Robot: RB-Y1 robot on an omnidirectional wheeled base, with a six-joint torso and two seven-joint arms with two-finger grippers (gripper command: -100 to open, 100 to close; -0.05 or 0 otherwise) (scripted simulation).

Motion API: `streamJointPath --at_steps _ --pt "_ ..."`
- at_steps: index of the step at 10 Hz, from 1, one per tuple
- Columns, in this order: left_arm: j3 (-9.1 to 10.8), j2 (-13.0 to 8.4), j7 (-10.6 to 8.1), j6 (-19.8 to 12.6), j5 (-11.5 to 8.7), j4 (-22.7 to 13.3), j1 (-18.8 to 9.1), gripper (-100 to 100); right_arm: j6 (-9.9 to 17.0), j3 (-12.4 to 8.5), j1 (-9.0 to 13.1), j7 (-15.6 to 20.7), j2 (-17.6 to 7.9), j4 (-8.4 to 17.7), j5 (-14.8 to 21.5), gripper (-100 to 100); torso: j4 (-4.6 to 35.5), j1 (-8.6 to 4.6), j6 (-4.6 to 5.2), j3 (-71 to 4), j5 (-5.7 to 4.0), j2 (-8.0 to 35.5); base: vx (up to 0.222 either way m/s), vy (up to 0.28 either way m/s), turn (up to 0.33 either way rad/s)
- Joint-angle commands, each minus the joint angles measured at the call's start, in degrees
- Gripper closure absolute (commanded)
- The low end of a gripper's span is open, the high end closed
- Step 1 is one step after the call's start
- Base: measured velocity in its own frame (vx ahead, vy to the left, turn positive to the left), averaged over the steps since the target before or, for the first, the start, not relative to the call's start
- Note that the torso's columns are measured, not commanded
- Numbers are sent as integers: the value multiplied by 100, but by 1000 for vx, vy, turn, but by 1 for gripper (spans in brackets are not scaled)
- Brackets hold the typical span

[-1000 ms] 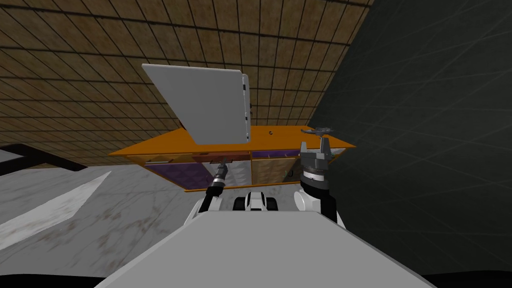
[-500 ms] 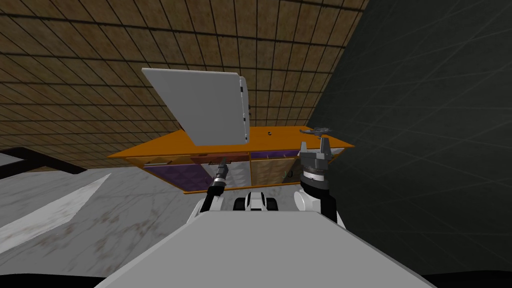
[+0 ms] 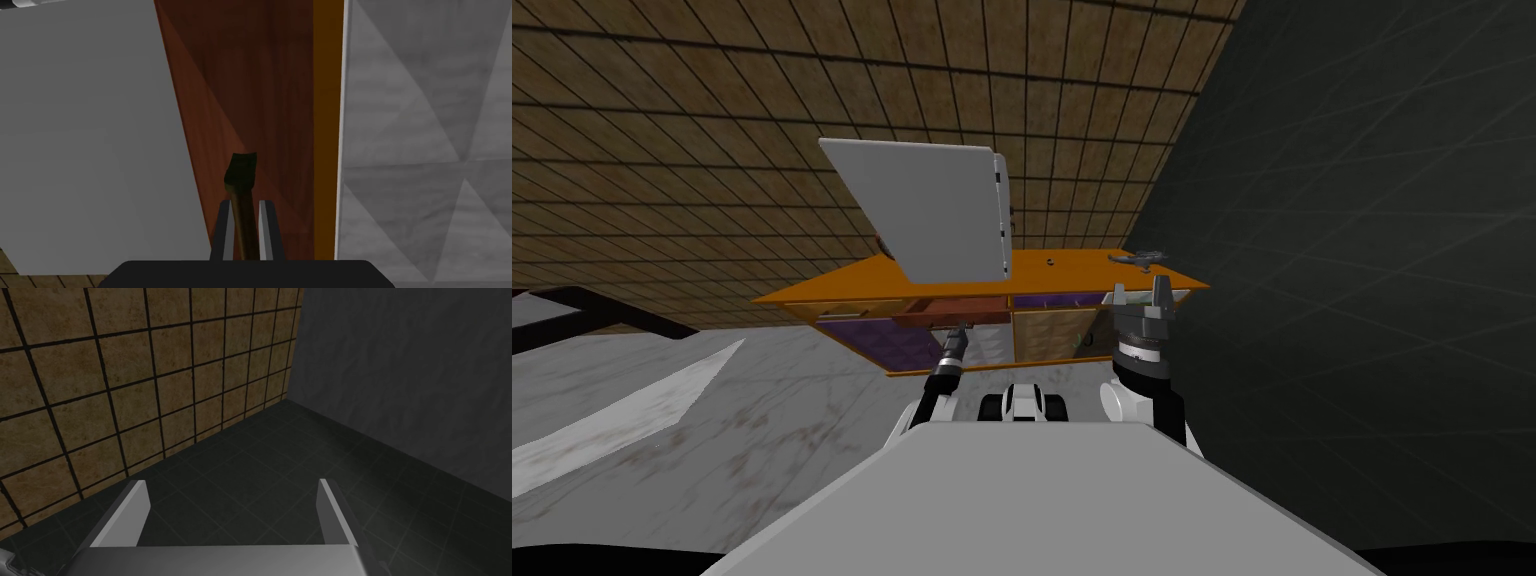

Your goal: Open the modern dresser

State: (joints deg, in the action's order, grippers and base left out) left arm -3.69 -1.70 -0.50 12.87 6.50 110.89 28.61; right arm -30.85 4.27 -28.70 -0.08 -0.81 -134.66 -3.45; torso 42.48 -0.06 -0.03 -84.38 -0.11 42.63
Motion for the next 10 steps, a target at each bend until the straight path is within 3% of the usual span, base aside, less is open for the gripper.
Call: streamJointPath --at_steps 1,3,4,5,7,9,10 --pt "-92 -310 -104 117 -289 -240 -225 -100 0 0 0 0 0 0 0 0 4 2 -6 -9 -4 -11 -197 -83 -78" --pt "-92 -390 -104 117 -325 -553 -550 -100 0 1 -1 0 1 0 0 0 -26 -6 6 -35 6 -64 -80 -56 -24" --pt "-92 -390 -104 117 -325 -742 -572 -100 -1 0 -3 0 0 -1 0 0 -34 19 3 -51 14 -87 10 2 2" --pt "-160 -670 -194 245 -607 -923 -833 -100 -1 -1 -4 0 -1 -1 0 0 -34 29 1 -48 18 -80 -79 -45 -63" --pt "-160 -758 -194 245 -647 -1279 -1187 -100 0 0 -2 0 0 -1 0 0 -12 -4 3 -3 8 -10 -82 -48 -32" --pt "-160 -758 -194 245 -647 -1529 -1205 -100 -1 0 -3 0 0 -1 0 0 -22 14 2 -24 13 -44 -8 -8 4" --pt "-229 -1041 -284 373 -932 -1767 -1477 -100 -1 -1 -3 0 -1 -1 0 0 -25 18 2 -30 14 -51 -116 -60 -82"
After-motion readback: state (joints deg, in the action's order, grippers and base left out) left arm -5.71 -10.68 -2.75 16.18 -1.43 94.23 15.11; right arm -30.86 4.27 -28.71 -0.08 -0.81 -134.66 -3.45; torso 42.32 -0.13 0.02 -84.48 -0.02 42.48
